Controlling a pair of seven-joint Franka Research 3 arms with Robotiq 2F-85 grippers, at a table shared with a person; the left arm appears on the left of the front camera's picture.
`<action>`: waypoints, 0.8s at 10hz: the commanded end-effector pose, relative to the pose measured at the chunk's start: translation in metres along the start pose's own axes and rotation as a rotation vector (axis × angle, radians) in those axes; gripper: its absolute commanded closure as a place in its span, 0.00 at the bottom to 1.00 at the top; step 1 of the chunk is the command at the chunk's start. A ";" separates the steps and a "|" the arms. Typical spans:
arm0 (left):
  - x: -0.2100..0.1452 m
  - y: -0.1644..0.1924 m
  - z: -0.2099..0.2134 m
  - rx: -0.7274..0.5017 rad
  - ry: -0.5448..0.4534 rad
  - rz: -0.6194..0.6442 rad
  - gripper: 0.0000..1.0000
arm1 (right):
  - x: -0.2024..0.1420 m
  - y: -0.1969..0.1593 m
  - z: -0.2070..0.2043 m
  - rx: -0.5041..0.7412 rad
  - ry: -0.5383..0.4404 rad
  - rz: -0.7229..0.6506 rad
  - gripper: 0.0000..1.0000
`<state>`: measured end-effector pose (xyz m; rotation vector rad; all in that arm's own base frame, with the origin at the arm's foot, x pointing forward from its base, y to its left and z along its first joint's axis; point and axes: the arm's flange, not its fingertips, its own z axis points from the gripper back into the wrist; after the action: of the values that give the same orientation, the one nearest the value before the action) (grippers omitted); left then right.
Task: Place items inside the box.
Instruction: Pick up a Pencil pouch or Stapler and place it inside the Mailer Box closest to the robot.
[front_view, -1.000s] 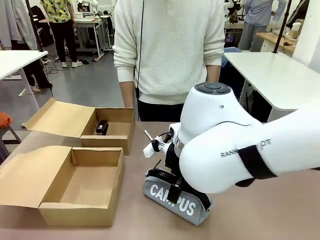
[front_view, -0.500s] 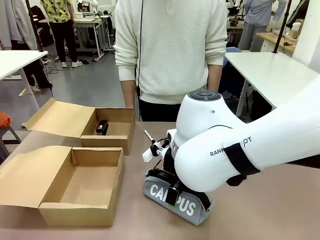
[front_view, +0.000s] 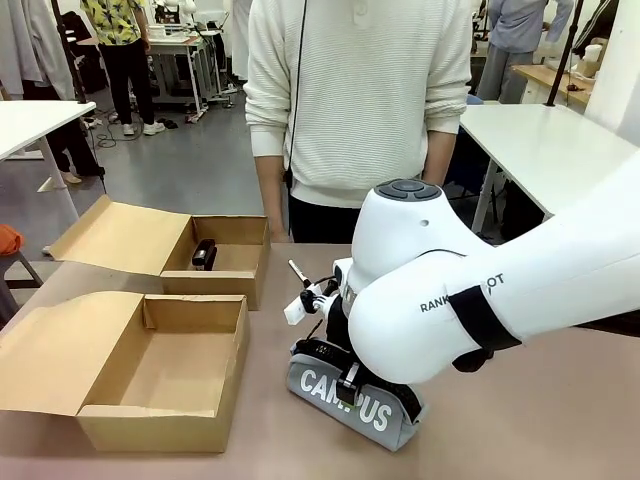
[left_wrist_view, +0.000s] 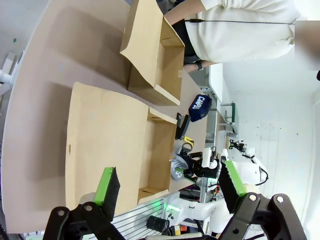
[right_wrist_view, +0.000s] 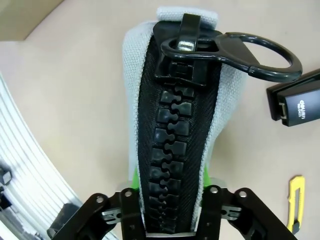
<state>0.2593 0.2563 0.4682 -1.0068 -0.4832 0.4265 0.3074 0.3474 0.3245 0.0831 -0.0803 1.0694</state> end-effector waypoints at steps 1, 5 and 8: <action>-0.001 -0.001 0.001 -0.011 0.000 -0.020 0.00 | 0.004 0.006 0.004 -0.006 0.037 -0.018 1.00; -0.001 -0.001 0.001 -0.011 0.000 -0.020 0.00 | 0.001 0.017 0.014 0.083 0.121 -0.020 1.00; -0.001 -0.001 0.001 -0.011 0.000 -0.020 0.00 | -0.024 0.048 0.056 0.122 0.185 -0.117 1.00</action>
<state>0.2593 0.2563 0.4682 -1.0067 -0.4833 0.4264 0.2749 0.3487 0.3549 0.0834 0.1282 1.0290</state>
